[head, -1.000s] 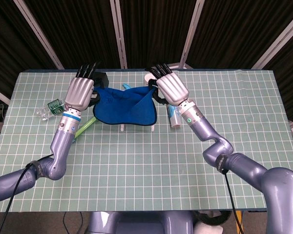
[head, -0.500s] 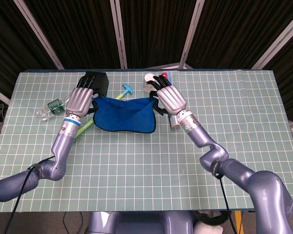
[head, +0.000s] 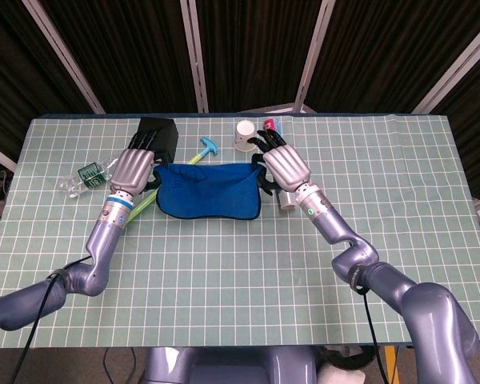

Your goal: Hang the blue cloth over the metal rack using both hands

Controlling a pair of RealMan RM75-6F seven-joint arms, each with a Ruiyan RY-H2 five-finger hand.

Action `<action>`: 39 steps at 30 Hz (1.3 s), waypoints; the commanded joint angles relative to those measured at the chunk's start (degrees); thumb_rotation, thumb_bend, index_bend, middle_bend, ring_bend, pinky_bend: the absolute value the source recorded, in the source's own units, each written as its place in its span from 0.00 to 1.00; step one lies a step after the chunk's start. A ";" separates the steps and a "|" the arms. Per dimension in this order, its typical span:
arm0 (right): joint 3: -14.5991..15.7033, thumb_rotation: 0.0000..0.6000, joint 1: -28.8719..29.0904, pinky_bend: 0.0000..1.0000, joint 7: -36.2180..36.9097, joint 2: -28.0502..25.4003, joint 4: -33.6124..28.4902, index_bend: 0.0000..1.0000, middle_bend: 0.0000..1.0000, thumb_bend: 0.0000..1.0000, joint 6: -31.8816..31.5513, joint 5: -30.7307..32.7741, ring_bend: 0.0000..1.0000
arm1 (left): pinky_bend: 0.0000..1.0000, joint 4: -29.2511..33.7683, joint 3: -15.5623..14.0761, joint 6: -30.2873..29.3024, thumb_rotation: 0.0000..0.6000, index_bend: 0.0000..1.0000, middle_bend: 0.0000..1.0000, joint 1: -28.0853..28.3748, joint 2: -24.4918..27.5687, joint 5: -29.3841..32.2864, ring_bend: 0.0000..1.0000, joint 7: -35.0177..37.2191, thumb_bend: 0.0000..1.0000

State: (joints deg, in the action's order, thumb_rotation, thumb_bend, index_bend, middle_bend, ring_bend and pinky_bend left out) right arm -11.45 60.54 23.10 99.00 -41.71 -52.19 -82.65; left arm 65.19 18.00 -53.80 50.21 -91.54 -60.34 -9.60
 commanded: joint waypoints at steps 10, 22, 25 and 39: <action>2.11 1.00 -0.48 0.00 2.79 -0.85 -0.38 0.23 0.11 0.10 0.95 -1.78 0.00 | 0.00 -0.18 -0.53 2.06 1.00 0.05 0.00 -0.37 0.48 0.25 0.00 1.54 0.29; 2.73 1.00 -4.47 0.00 -0.70 -6.38 -8.81 0.07 0.02 0.00 -3.63 -2.11 0.00 | 0.00 5.24 -1.68 2.11 1.00 0.00 0.00 -3.89 5.92 4.07 0.00 -1.03 0.18; 3.58 1.00 -7.86 0.00 -2.97 -11.01 -15.67 0.07 0.02 0.00 -7.50 -2.63 0.00 | 0.00 10.53 -2.27 -0.58 1.00 0.00 0.00 -6.73 10.04 3.34 0.00 -0.55 0.18; 10.80 1.00 -30.85 0.00 -18.00 -31.84 -48.93 0.07 0.00 0.00 -27.04 -0.71 0.00 | 0.00 41.18 -11.18 -23.59 1.00 0.00 0.00 -26.27 29.58 -5.47 0.00 -5.22 0.18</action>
State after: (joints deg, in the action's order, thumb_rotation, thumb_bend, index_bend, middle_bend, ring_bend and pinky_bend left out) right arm -3.35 35.06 9.06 71.47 -85.60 -74.39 -83.81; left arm 100.86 10.43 -71.42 29.31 -66.25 -62.33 -12.49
